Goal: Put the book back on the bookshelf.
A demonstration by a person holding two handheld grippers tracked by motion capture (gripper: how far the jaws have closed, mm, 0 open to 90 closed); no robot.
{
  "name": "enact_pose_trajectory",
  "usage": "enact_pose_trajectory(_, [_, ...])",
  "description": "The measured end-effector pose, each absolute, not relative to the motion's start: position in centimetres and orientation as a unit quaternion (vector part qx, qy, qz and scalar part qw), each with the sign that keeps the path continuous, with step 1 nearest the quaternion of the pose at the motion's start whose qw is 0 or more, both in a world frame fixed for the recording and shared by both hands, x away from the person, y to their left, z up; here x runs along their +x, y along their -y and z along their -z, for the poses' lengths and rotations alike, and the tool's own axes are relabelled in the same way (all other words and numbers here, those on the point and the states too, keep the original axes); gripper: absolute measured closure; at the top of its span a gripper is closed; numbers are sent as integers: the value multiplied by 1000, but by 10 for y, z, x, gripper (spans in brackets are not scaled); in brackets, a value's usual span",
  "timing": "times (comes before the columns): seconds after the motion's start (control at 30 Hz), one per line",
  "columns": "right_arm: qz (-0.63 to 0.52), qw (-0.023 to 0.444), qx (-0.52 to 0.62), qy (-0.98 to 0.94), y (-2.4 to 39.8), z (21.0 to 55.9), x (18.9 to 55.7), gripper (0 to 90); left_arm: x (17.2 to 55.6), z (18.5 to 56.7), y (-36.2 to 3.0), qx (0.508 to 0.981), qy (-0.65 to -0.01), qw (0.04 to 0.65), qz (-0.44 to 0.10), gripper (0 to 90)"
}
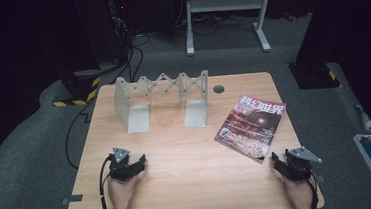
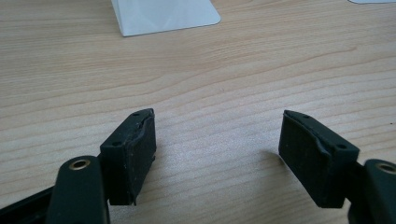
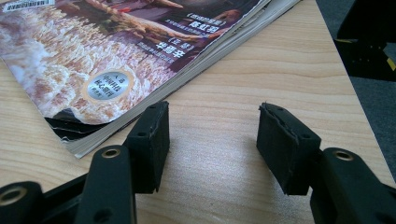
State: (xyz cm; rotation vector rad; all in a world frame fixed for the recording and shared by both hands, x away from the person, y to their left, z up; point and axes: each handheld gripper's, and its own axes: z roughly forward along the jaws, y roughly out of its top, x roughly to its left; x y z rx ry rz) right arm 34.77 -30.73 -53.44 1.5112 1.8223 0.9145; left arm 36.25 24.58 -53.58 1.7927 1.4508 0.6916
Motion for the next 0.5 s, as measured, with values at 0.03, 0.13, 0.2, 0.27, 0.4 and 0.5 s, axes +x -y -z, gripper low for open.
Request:
enact_pose_trajectory(0.03, [-344,297,568,-686,307,534,348,441,362,536,-246,696,-562,358,-269,276])
enact_pose_trajectory(0.13, [-344,297,567,-687,308,534,348,440,363,536,-246,696,-562,359,-268,276])
enact_pose_trajectory(0.2, [-344,296,568,-687,308,534,348,431,363,536,-247,695,-562,360,-267,276])
enact_pose_trajectory(0.27, [-342,296,568,-687,308,534,348,421,363,536,-247,694,-564,360,-267,275])
enact_pose_trajectory(0.4, [-340,292,566,-692,310,533,348,422,363,536,-247,693,-566,357,-270,275])
enact_pose_trajectory(0.5, [-339,288,564,-695,311,532,348,425,363,536,-247,693,-565,355,-273,277])
